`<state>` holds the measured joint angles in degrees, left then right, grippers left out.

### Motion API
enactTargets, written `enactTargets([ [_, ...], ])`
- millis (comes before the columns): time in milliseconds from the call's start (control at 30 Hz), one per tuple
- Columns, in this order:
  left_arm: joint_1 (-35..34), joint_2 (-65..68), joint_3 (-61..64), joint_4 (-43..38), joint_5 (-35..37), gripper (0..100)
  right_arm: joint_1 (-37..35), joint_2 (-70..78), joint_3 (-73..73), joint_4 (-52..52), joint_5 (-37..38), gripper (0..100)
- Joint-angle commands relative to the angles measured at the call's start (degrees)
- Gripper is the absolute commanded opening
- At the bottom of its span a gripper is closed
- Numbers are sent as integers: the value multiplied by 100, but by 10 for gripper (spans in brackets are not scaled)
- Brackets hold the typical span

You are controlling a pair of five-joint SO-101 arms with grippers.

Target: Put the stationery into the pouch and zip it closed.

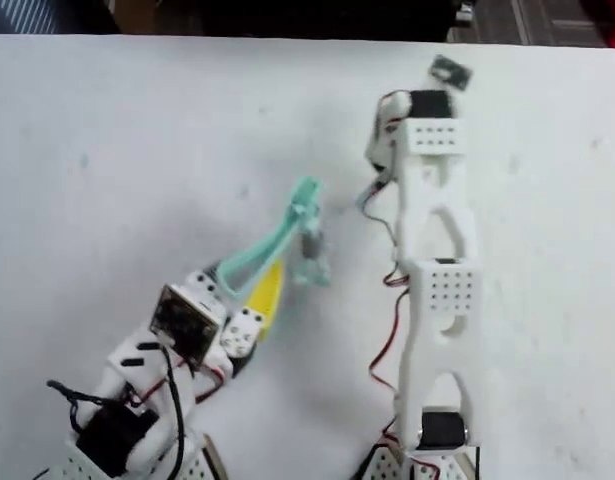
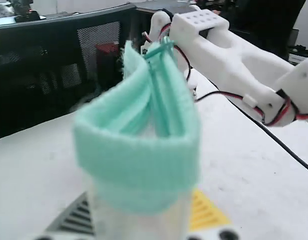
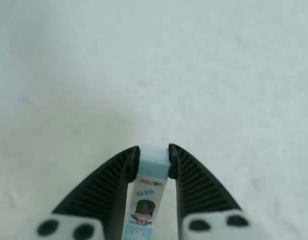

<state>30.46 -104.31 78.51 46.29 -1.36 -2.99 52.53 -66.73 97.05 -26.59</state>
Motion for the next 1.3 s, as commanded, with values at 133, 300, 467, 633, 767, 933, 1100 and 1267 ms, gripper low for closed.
enactTargets([
  [133,259,-57,607,-791,-44,24,259,-2818,580,171,659,16],
  [300,268,-57,967,-1222,-44,24,92,-4945,1196,163,1055,16],
  [467,268,-57,958,-1222,-35,24,-541,-6835,1679,145,1697,16],
  [633,259,-57,949,-1046,0,89,-1684,-8084,1864,110,1873,16],
  [767,259,-57,633,-519,281,124,-2273,-8453,2189,101,1873,16],
  [933,224,-57,114,105,870,150,-2343,-8593,2804,101,1855,16],
  [1100,163,-57,70,202,862,166,-3160,-8787,3174,22,2084,16],
  [1267,-66,-57,79,202,853,166,-4048,-8875,4044,-453,2954,16],
])
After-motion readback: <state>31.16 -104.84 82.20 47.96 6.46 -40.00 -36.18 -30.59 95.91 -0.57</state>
